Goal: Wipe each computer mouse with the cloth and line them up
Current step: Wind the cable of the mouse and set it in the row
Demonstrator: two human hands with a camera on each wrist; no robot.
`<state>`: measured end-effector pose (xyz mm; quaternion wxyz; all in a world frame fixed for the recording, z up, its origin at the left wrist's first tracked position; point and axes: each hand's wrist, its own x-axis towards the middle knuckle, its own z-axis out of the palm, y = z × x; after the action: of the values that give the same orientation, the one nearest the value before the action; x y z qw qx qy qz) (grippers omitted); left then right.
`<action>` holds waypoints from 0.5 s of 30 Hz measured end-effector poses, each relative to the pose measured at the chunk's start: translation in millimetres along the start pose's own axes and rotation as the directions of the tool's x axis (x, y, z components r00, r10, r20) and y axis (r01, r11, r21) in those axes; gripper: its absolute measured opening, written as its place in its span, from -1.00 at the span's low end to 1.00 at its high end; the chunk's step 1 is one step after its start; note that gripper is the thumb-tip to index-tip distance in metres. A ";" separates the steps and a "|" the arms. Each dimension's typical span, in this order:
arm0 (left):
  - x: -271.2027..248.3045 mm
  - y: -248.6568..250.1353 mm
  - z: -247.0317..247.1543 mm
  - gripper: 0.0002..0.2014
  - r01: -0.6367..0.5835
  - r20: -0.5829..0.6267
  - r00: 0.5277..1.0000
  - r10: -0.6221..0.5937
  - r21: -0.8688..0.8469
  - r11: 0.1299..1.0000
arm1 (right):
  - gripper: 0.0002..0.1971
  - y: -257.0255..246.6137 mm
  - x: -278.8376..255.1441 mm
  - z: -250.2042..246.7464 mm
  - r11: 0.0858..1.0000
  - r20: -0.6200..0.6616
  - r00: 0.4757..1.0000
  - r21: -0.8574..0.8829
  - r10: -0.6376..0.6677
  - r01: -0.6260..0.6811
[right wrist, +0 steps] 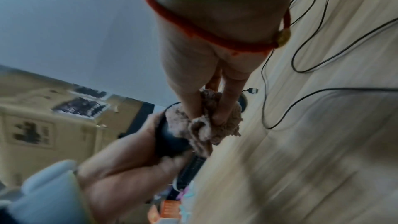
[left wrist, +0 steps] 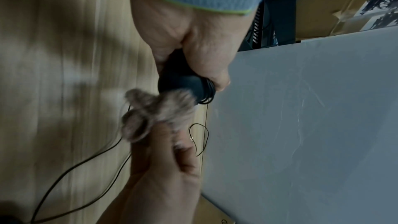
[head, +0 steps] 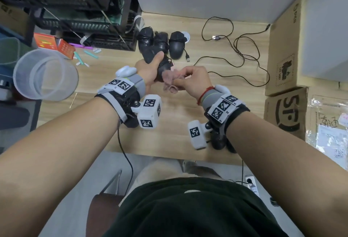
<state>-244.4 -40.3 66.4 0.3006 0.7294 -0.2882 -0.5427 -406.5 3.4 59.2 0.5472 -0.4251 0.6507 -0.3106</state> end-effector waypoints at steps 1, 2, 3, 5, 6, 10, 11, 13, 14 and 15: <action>8.9 -0.6 -2.9 -0.32 0.018 0.021 1.000 -0.019 0.006 1.000 | -0.83 7.6 5.1 0.3 0.996 -0.005 1.000 -0.086 0.029 -0.029; 10.1 -0.9 -3.9 -0.30 0.035 0.046 0.998 -0.035 0.012 0.999 | -0.83 18.7 6.1 -1.5 0.982 -0.004 0.997 -0.174 0.075 -0.075; 11.3 0.0 -4.7 -0.33 0.051 0.072 0.996 -0.052 0.012 0.999 | -0.82 32.1 6.8 -3.4 0.956 0.023 0.989 -0.261 0.148 -0.137; 15.9 2.5 -5.1 -0.53 0.061 0.121 0.991 -0.064 0.025 0.998 | -0.89 56.9 5.3 -5.2 0.869 0.129 0.940 -0.438 0.317 -0.232; 20.3 2.3 -3.6 -0.64 0.063 0.134 0.989 -0.066 0.027 0.998 | -0.92 65.6 3.9 -4.9 0.826 0.191 0.899 -0.503 0.393 -0.254; 35.5 -5.2 2.7 -0.72 0.073 0.119 0.989 -0.082 0.074 0.995 | -0.91 74.0 17.3 -6.7 0.775 0.146 0.880 -0.553 0.451 -0.305; 42.5 -6.9 4.9 -0.71 0.074 0.128 0.988 -0.086 0.092 0.993 | -0.90 71.6 28.3 -7.8 0.785 0.096 0.901 -0.534 0.423 -0.312; 51.3 -9.5 10.9 -0.66 0.071 0.157 0.983 -0.093 0.136 0.988 | -0.88 62.2 50.3 -8.9 0.828 0.053 0.930 -0.476 0.363 -0.296; 56.2 -9.5 14.0 -0.62 0.067 0.165 0.982 -0.093 0.157 0.985 | -0.86 56.3 61.8 -9.9 0.856 0.048 0.946 -0.442 0.320 -0.267; 61.8 -7.9 17.0 -0.60 0.059 0.165 0.982 -0.091 0.189 0.980 | -0.82 50.1 73.5 -11.2 0.868 0.043 0.957 -0.435 0.286 -0.240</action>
<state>-244.9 -83.4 18.3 0.1855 0.7145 -0.3341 -0.5860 -431.0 -40.6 -14.9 0.5121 -0.4573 0.7246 -0.0608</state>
